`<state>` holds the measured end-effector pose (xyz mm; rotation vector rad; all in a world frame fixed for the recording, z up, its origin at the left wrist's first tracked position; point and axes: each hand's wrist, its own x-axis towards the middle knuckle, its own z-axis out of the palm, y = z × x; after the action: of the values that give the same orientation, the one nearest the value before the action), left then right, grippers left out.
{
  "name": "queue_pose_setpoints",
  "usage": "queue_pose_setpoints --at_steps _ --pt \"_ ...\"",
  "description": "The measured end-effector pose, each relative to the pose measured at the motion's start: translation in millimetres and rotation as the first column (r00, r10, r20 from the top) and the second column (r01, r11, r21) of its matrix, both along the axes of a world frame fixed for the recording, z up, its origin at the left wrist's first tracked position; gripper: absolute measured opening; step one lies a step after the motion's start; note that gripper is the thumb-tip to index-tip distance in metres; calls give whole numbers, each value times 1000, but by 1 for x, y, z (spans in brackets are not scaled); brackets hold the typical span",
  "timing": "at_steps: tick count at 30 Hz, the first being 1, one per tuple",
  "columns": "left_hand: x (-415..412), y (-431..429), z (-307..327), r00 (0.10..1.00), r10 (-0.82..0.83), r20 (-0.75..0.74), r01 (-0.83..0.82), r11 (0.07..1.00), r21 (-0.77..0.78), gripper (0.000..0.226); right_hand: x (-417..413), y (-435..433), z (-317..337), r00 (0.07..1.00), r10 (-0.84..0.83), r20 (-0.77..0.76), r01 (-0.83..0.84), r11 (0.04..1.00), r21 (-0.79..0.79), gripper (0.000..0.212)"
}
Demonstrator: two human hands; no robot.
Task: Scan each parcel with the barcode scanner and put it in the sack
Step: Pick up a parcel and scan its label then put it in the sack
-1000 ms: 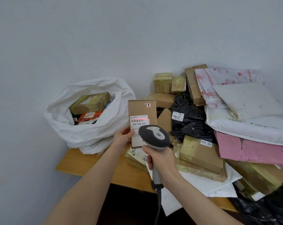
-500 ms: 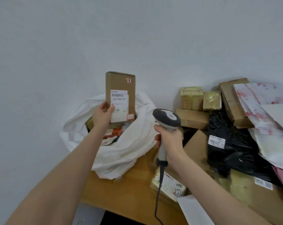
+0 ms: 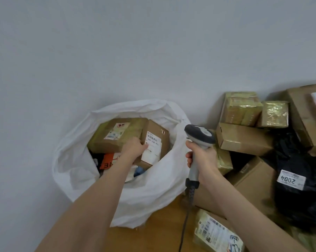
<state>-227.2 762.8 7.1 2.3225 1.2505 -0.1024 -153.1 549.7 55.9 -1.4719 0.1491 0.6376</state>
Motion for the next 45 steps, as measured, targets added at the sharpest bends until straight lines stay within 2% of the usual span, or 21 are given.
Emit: queue_pose_setpoints --at_steps 2,4,7,10,13,18,22,25,30,33,38,41,45 --pt "6 -4 -4 990 -93 -109 112 977 182 33 3 5 -3 1000 -2 -5 2 1000 -27 18" --pt "8 -12 -12 963 -188 -193 247 901 357 46 5 8 -6 1000 -2 -18 1 999 -44 19" --pt "9 -15 -30 917 -271 -293 363 872 327 58 6 9 -13 1000 -12 -20 11 998 -64 18" --pt "7 -18 -48 893 -303 -333 393 886 248 62 2 4 -19 999 1 -33 -3 998 -68 17" --pt "8 -23 -52 905 -310 -290 376 903 208 58 -4 -7 -22 998 11 -62 -13 999 -41 16" --pt "1 -36 -31 978 -191 -80 207 929 307 42 -16 -37 -16 996 43 -84 -40 999 26 13" --pt "-2 -84 -7 974 -217 72 165 884 437 37 -29 -75 -13 990 70 -123 -61 995 82 14" --pt "-8 -140 -2 961 -252 116 172 870 463 36 -39 -117 -17 985 99 -139 -85 991 100 13" --pt "-24 -238 -24 973 -179 145 125 938 322 38 -46 -193 -37 975 106 -194 -99 994 45 12" --pt "-32 -286 -48 987 -136 85 112 964 242 38 -43 -228 -53 969 85 -234 -86 996 5 14" --pt "-44 -314 -88 1000 1 -16 -2 999 -37 56 -39 -249 -84 968 65 -242 -83 994 -69 14" --pt "-49 -313 -107 984 171 -39 -176 964 -201 68 -33 -242 -104 970 63 -233 -96 987 -132 25" --pt "-58 -310 -129 950 299 -93 -311 872 -378 67 -25 -230 -126 975 101 -199 -147 962 -229 29"
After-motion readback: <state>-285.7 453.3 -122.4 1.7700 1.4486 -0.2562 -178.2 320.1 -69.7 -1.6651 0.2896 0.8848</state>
